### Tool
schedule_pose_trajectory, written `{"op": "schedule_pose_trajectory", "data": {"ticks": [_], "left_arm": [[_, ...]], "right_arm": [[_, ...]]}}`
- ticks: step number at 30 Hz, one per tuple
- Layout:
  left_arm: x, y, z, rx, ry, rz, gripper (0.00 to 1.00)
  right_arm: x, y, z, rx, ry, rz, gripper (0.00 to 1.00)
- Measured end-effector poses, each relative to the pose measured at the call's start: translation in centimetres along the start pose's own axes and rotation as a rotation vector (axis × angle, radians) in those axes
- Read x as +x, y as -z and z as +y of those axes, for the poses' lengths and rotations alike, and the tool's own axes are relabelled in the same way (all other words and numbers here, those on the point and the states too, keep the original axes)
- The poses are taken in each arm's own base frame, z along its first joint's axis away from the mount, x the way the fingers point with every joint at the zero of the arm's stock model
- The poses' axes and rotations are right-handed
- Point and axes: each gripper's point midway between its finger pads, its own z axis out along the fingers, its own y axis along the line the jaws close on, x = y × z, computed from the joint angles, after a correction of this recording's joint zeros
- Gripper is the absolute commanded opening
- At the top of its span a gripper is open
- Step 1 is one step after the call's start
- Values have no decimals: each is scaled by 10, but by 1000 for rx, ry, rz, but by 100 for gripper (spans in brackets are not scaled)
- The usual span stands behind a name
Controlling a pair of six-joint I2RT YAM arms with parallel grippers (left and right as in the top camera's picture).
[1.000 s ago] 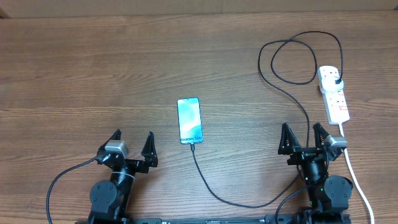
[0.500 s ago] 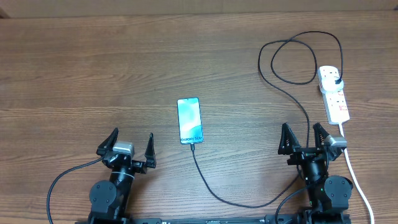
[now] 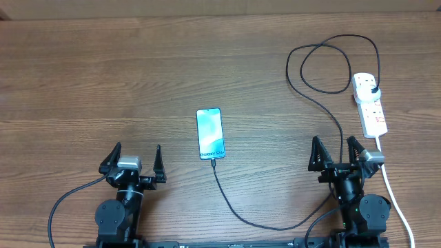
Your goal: Plug charger to phone and switch on socket
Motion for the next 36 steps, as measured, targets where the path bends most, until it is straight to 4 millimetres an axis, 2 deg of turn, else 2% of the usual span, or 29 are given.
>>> {"op": "schedule_pose_trajectory", "data": {"ticks": [15, 26, 36], "left_arm": [[0, 0, 0, 0, 0, 0, 99], [0, 0, 0, 0, 0, 0, 100], [0, 0, 0, 0, 0, 0, 100]], "right_arm": [[0, 0, -1, 8, 1, -3, 100], [1, 0, 3, -7, 170, 2, 100], [1, 0, 3, -9, 199, 2, 100]]}}
